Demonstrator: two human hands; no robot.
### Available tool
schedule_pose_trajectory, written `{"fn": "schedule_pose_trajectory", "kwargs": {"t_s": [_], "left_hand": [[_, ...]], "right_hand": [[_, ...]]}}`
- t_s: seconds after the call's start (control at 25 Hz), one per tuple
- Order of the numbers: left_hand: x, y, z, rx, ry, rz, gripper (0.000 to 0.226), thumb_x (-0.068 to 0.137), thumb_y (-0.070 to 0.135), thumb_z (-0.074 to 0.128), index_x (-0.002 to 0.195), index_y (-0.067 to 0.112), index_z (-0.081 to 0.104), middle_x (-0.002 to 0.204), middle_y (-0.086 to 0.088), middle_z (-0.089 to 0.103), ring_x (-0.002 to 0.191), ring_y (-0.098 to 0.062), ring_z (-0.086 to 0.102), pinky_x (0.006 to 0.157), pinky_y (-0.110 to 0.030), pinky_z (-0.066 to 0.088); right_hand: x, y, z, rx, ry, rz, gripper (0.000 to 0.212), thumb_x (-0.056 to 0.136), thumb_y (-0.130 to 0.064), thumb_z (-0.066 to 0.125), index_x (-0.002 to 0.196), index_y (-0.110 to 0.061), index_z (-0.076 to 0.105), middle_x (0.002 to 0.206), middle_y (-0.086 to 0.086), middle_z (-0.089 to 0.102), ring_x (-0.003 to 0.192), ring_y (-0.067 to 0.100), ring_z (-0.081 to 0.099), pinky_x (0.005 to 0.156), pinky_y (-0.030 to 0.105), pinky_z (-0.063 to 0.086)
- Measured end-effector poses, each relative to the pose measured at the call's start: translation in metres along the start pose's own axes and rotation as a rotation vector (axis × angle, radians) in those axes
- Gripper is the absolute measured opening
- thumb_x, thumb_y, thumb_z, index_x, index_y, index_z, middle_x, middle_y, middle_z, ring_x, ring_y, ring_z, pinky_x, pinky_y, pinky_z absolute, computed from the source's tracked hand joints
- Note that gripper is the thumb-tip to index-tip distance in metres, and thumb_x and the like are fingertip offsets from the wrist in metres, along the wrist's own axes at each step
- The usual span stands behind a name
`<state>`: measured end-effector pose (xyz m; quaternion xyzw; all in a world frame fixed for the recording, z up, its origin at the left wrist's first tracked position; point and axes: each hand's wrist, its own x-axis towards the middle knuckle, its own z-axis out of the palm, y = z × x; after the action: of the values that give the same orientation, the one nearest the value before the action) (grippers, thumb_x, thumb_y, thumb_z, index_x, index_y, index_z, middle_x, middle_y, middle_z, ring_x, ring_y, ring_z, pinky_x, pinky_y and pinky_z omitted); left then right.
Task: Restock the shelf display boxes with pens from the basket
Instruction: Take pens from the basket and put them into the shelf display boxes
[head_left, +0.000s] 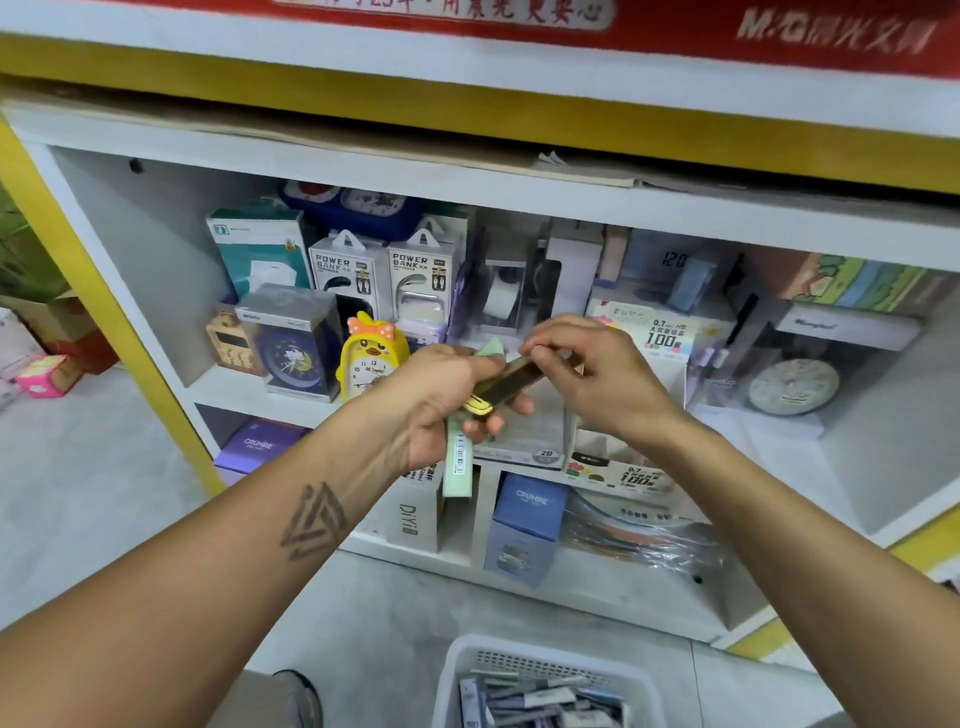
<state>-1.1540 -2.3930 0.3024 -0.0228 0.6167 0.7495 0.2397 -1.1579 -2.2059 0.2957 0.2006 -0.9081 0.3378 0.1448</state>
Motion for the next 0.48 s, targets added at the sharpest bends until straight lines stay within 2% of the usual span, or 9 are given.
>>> {"fn": "schedule_pose_trajectory", "kwargs": {"t_s": [0.04,0.12,0.2,0.28,0.36,0.48], "left_hand": [[0.002,-0.001,0.006,0.007,0.008,0.013,0.024,0.102,0.016,0.049,0.11,-0.006,0.056,0.068,-0.02,0.067,0.034,-0.018,0.043,0.032,-0.014,0.024],[0.005,-0.002,0.018,0.003,-0.008,0.014,0.022,0.103,0.017,0.045,0.104,-0.003,0.056,0.059,-0.016,0.061,0.029,-0.014,0.034,0.032,-0.014,0.02],[0.007,-0.003,0.031,0.002,-0.061,-0.027,0.027,0.105,0.022,0.041,0.097,0.0,0.055,0.06,-0.016,0.058,0.029,-0.013,0.03,0.032,-0.014,0.019],[0.008,-0.004,0.041,-0.003,-0.119,-0.072,0.031,0.105,0.026,0.036,0.096,0.004,0.055,0.064,-0.017,0.061,0.031,-0.013,0.028,0.033,-0.015,0.018],[0.01,-0.004,0.045,-0.039,-0.125,-0.087,0.03,0.105,0.026,0.033,0.098,0.006,0.054,0.068,-0.017,0.065,0.032,-0.013,0.028,0.033,-0.016,0.018],[0.015,-0.006,0.046,-0.057,-0.031,-0.074,0.021,0.103,0.023,0.038,0.099,0.006,0.05,0.069,-0.019,0.068,0.031,-0.014,0.029,0.033,-0.015,0.019]], "right_hand": [[-0.007,0.0,-0.007,-0.219,-0.024,-0.132,0.03,0.091,-0.003,0.057,0.113,-0.016,0.072,0.116,-0.004,0.066,0.108,0.02,0.056,0.094,0.04,0.046],[-0.021,0.0,-0.018,-0.439,-0.087,-0.276,0.039,0.085,-0.007,0.06,0.122,-0.016,0.068,0.123,-0.003,0.062,0.112,0.023,0.051,0.095,0.043,0.044],[-0.03,0.0,-0.025,-0.501,-0.076,-0.326,0.03,0.088,-0.017,0.068,0.117,-0.012,0.069,0.112,0.002,0.064,0.103,0.026,0.053,0.087,0.042,0.047],[-0.035,0.002,-0.036,-0.46,-0.054,-0.338,0.015,0.093,-0.018,0.066,0.105,-0.01,0.071,0.096,0.004,0.062,0.092,0.028,0.057,0.077,0.038,0.049],[-0.037,0.009,-0.045,-0.356,-0.026,-0.168,0.01,0.096,-0.021,0.063,0.104,-0.02,0.058,0.084,-0.003,0.059,0.081,0.027,0.06,0.066,0.035,0.048],[-0.037,0.021,-0.058,0.0,0.103,0.252,0.06,0.09,-0.017,0.071,0.128,-0.043,0.033,0.087,-0.002,0.068,0.069,0.022,0.069,0.06,0.038,0.056]]}}
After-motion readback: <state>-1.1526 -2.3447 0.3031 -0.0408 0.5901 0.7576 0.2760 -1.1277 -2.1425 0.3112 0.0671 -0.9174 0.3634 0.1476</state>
